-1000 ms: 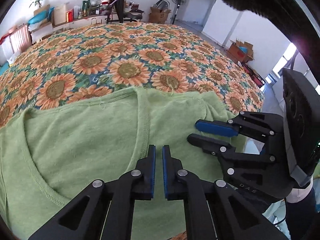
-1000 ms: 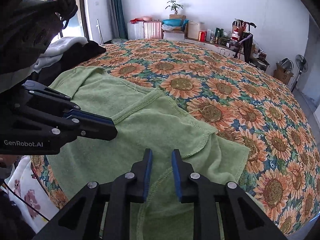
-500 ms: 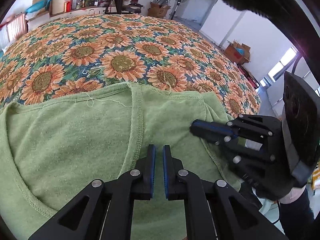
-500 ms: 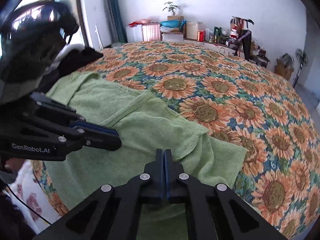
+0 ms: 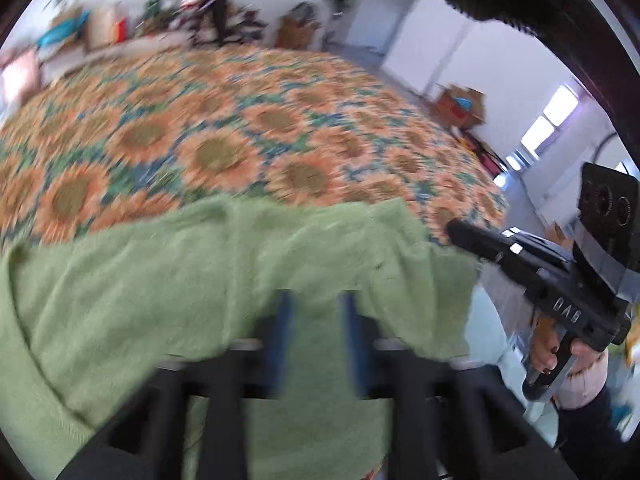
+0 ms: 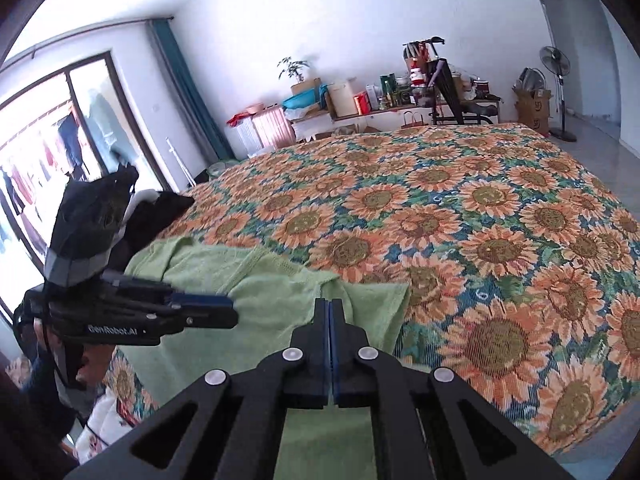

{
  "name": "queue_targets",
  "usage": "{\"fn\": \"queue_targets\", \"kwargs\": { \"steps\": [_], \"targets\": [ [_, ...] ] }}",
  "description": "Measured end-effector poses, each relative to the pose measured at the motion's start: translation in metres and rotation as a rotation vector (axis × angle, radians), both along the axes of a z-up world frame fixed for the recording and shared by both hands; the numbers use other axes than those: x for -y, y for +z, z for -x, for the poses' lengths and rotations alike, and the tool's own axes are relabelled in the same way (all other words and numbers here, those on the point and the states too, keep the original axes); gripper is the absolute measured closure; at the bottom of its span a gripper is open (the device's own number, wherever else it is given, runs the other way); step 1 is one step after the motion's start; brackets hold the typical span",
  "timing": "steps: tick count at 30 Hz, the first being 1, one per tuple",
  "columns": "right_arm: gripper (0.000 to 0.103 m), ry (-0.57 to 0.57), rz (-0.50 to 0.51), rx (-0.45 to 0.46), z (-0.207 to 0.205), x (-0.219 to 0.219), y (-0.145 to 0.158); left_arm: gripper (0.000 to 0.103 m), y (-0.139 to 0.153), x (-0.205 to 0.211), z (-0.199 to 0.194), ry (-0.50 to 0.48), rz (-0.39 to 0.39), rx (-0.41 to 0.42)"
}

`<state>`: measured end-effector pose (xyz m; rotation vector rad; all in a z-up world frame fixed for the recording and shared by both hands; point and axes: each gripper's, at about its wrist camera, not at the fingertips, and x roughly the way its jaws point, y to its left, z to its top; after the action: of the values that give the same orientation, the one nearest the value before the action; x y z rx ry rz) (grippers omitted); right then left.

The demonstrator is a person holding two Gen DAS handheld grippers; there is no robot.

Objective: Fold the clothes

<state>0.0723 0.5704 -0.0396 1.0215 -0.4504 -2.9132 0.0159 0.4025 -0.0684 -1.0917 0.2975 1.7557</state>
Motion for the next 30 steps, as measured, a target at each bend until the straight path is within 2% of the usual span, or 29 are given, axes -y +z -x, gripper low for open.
{"fn": "queue_targets", "kwargs": {
  "steps": [2,5,6,7,9,11,18,19,22,24,25,28,30],
  "targets": [
    [0.097,0.023,-0.006,0.022,-0.002,0.008,-0.005,0.044,0.003,-0.017,-0.011,-0.085,0.017,-0.085],
    [0.095,0.027,0.006,0.045,-0.003,0.014,-0.015,0.045,0.001,-0.039,-0.024,-0.175,0.118,-0.203],
    [0.094,0.018,0.002,0.052,-0.003,0.014,-0.018,0.056,-0.001,-0.046,-0.026,-0.194,0.155,-0.223],
    [0.090,0.008,-0.003,0.060,-0.004,0.015,-0.022,0.067,-0.004,-0.052,-0.027,-0.210,0.189,-0.230],
    [0.083,-0.021,0.001,0.071,-0.006,0.013,-0.028,0.075,-0.011,-0.063,-0.028,-0.244,0.240,-0.238],
    [0.079,-0.043,0.029,0.073,-0.009,0.009,-0.034,0.076,-0.012,-0.071,-0.029,-0.276,0.271,-0.252],
    [0.081,-0.062,0.121,0.043,-0.020,-0.005,-0.042,0.076,-0.015,-0.089,-0.038,-0.381,0.366,-0.338],
    [0.080,-0.062,0.124,0.041,-0.019,-0.005,-0.042,0.084,-0.016,-0.090,-0.037,-0.384,0.370,-0.328],
    [0.080,-0.061,0.138,0.032,-0.021,-0.008,-0.044,0.100,-0.013,-0.090,-0.016,-0.319,0.340,-0.226],
    [0.080,-0.065,0.152,0.025,-0.022,-0.009,-0.045,0.102,-0.009,-0.090,0.006,-0.242,0.302,-0.175],
    [0.080,-0.068,0.159,0.022,-0.023,-0.010,-0.045,0.102,-0.006,-0.088,0.017,-0.193,0.274,-0.170],
    [0.080,-0.078,0.186,0.013,-0.024,-0.015,-0.047,0.102,0.003,-0.078,0.039,-0.065,0.227,-0.238],
    [0.080,-0.092,0.194,0.010,-0.025,-0.018,-0.045,0.102,0.012,-0.060,0.048,-0.024,0.153,-0.213]
  ]
}}
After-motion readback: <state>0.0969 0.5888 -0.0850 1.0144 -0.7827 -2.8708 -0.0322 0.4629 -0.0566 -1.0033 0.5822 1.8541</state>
